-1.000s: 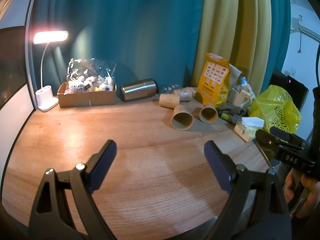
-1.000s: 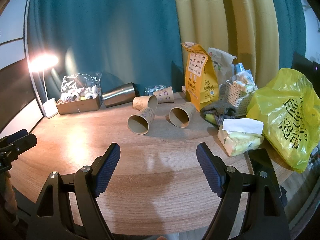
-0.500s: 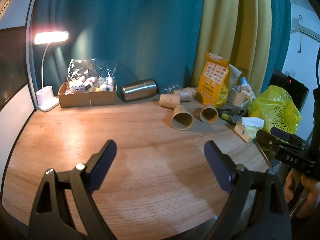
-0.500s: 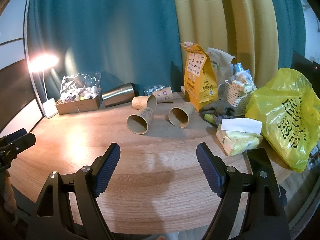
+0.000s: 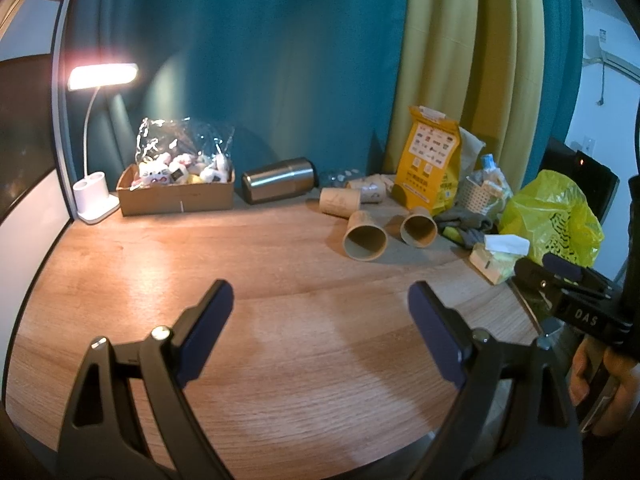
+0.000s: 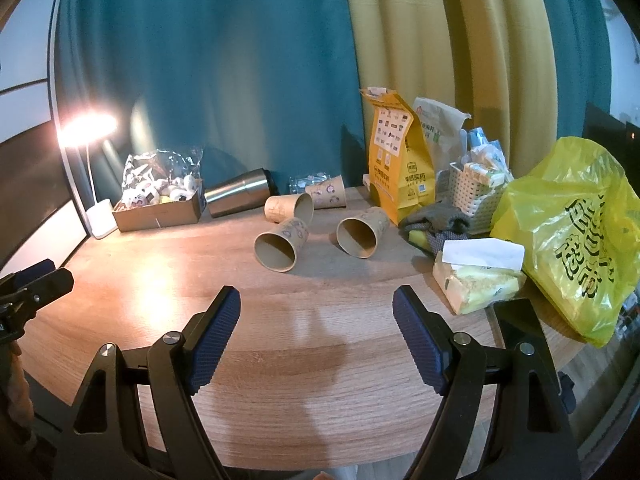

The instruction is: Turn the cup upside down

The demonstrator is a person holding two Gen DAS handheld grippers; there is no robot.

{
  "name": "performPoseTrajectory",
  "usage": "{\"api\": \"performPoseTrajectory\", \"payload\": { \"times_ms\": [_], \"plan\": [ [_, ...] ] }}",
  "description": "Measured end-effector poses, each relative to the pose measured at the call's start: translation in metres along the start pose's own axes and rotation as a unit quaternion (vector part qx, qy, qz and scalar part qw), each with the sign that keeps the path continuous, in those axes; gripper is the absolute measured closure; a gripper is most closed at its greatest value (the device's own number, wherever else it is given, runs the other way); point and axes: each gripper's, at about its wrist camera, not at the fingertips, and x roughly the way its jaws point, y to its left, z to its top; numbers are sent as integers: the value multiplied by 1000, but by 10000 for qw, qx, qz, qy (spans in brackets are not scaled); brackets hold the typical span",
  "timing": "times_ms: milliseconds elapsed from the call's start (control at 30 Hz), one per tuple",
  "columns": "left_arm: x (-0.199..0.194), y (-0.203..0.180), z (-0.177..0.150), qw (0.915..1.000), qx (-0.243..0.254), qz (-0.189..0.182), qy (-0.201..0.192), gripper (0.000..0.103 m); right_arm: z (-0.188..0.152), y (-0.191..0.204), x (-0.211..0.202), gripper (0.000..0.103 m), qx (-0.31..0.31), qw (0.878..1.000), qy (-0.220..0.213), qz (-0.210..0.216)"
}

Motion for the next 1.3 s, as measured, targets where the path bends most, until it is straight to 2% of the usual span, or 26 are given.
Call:
{"api": "performPoseTrajectory", "payload": {
  "times_ms": [300,600,833,933,1067,1300],
  "plan": [
    [5,3,0,9999,54,60,144,13,2,-3,5,22,67,9999,69,52],
    [46,-22,9,9978,186,-38,638,13,8,-24,31,22,137,9998,144,7],
    [114,-64,38,9902,738,-378,1124,13,22,-66,59,22,310,9992,61,-232],
    [152,-85,55,9841,984,-550,1376,13,27,-89,78,22,493,9981,101,-362],
    [197,-122,77,9755,1479,-637,1498,13,36,-118,97,22,771,9957,92,-507],
    [272,-172,98,9605,1911,-835,1840,13,47,-165,115,22,1302,9886,-18,-752]
  ]
}}
